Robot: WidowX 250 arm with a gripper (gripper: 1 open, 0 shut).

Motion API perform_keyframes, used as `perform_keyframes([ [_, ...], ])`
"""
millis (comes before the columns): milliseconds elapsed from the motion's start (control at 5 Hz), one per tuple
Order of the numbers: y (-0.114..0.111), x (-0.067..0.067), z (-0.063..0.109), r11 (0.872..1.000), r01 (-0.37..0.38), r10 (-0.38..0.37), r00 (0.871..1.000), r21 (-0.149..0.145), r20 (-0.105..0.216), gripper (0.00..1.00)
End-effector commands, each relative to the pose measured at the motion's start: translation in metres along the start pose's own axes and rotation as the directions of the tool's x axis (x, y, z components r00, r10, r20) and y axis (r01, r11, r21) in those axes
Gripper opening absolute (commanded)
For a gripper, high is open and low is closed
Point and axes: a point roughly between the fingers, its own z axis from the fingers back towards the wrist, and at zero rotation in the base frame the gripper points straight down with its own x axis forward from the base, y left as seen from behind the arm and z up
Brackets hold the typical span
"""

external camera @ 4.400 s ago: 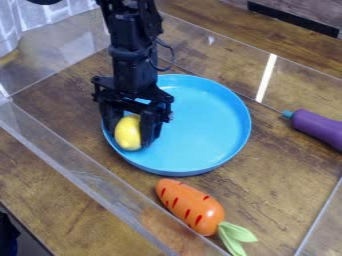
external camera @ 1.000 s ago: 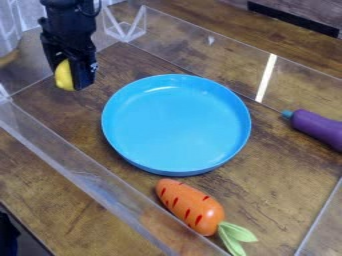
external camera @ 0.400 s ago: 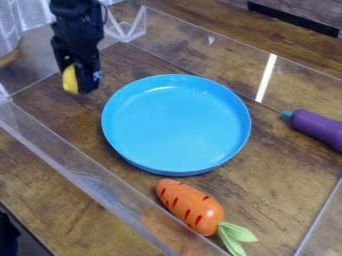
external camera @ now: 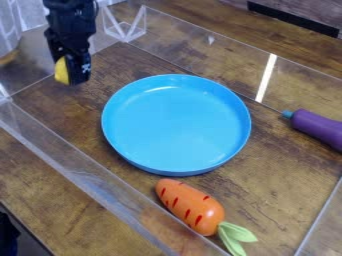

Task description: Remove the lemon from the blue tray and put it on the table

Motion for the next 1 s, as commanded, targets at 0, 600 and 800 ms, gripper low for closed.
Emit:
perform_keyframes([
  [0, 0.019, 0.004, 0.010, 0.998, 0.021, -0.022, 0.999, 0.051, 0.024, 0.00],
  [600, 0.003, 0.001, 0.016, 0.983, 0.168, -0.168, 0.986, 0.074, -0.007, 0.00],
  [800, 0.004, 0.000, 0.017, 0.986, 0.158, -0.159, 0.987, 0.055, 0.012, 1.00],
])
